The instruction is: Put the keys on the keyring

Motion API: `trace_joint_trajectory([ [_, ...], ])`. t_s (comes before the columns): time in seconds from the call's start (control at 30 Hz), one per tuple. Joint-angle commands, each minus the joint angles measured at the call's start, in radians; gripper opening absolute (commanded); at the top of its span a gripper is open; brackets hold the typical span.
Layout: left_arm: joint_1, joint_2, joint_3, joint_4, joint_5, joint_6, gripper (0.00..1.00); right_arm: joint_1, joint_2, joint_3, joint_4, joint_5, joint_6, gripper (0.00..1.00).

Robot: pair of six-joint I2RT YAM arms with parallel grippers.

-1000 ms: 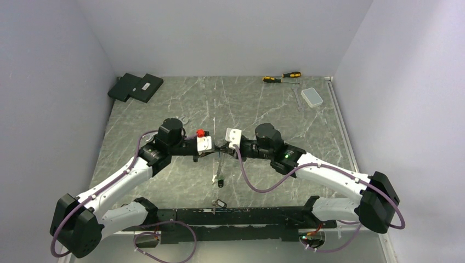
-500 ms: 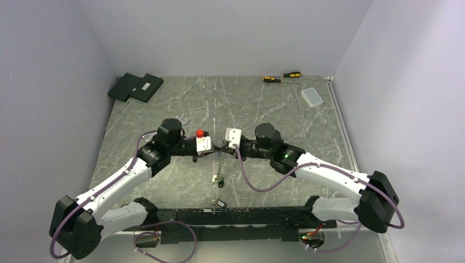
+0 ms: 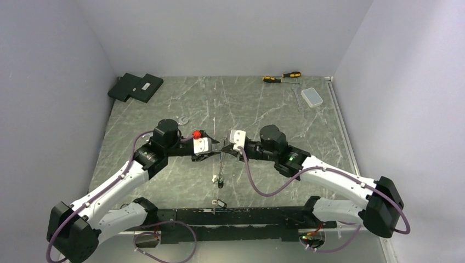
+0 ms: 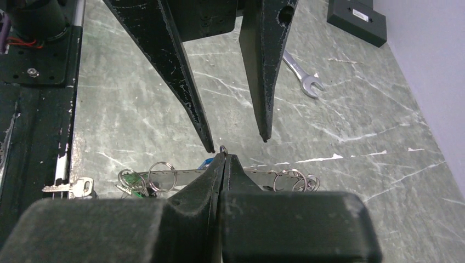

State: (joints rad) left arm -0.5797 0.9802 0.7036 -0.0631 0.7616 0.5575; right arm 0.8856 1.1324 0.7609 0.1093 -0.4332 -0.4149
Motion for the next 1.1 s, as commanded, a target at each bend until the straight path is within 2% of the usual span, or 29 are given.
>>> trace_joint_trajectory([
  [0.0,-0.002,-0.012,0.025,0.019,0.017,0.012,0.48,0.005,-0.048,-0.002,0.08,-0.031,0.007,0.0],
  [0.13,-0.002,-0.001,0.035,-0.013,0.044,0.025,0.56,0.005,-0.062,-0.003,0.076,-0.032,0.008,0.0],
  [0.23,-0.001,0.01,0.039,-0.01,0.059,0.019,0.55,0.005,-0.07,-0.005,0.078,-0.04,0.011,0.0],
  [0.5,-0.001,0.005,0.025,0.05,0.083,-0.009,0.4,0.005,-0.063,-0.006,0.092,-0.067,0.02,0.0],
  [0.67,-0.001,0.006,0.028,0.043,0.082,0.0,0.15,0.004,-0.059,-0.005,0.097,-0.069,0.019,0.0],
  [0.8,-0.002,0.012,0.033,0.03,0.083,0.01,0.01,0.004,-0.062,-0.007,0.112,-0.073,0.027,0.0],
  [1.07,-0.002,0.004,0.027,0.044,0.076,0.008,0.0,0.005,-0.07,-0.035,0.186,-0.048,0.055,0.0],
])
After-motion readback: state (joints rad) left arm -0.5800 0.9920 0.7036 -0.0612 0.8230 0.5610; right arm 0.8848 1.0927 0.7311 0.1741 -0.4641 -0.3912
